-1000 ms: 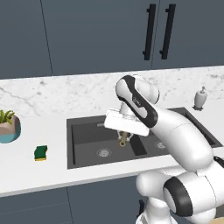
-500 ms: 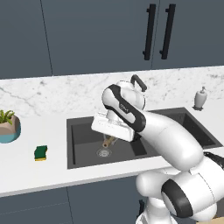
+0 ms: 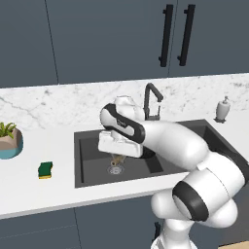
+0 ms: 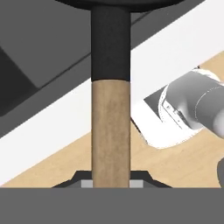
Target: Pick the pan and sponge and place them into the sink. Then turn on the water.
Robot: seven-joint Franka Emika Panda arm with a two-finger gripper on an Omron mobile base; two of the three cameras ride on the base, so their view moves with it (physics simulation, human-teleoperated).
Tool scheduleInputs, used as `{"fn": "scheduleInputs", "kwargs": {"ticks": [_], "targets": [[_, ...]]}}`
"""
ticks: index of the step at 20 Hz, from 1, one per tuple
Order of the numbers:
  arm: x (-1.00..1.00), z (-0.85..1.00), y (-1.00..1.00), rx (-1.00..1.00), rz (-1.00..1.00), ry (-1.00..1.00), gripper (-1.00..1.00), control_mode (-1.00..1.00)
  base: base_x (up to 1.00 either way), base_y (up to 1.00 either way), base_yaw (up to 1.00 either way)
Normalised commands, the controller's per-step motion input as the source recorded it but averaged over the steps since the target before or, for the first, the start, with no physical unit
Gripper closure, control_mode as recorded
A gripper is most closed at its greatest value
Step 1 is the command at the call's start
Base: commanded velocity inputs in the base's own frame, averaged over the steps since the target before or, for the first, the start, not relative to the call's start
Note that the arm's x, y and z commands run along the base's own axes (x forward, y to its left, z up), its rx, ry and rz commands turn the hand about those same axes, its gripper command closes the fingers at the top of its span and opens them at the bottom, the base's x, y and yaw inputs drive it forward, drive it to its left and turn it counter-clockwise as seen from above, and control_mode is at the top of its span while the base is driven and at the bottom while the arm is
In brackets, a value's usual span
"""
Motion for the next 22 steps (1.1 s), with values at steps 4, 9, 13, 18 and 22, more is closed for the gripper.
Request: {"fn": "scheduleInputs", "kwargs": {"ticks": [4, 9, 13, 18, 22], "targets": [[0.24, -0.23, -0.08, -0.06, -0.03, -0.11, 1.0, -1.0, 0.0, 0.0, 0.0], [0.28, -0.19, -0.11, -0.01, -0.12, -0.12, 1.0, -1.0, 0.0, 0.0, 0.0], [0.47, -0.22, -0.01, 0.0, -0.16, 0.0, 1.0, -1.0, 0.0, 0.0, 0.0], [0.59, -0.3, 0.01, 0.0, -0.1, 0.0, 1.0, -1.0, 0.0, 0.0, 0.0], [0.64, -0.25, 0.38, -0.02, -0.06, 0.0, 1.0, -1.0, 0.0, 0.0, 0.0]]}}
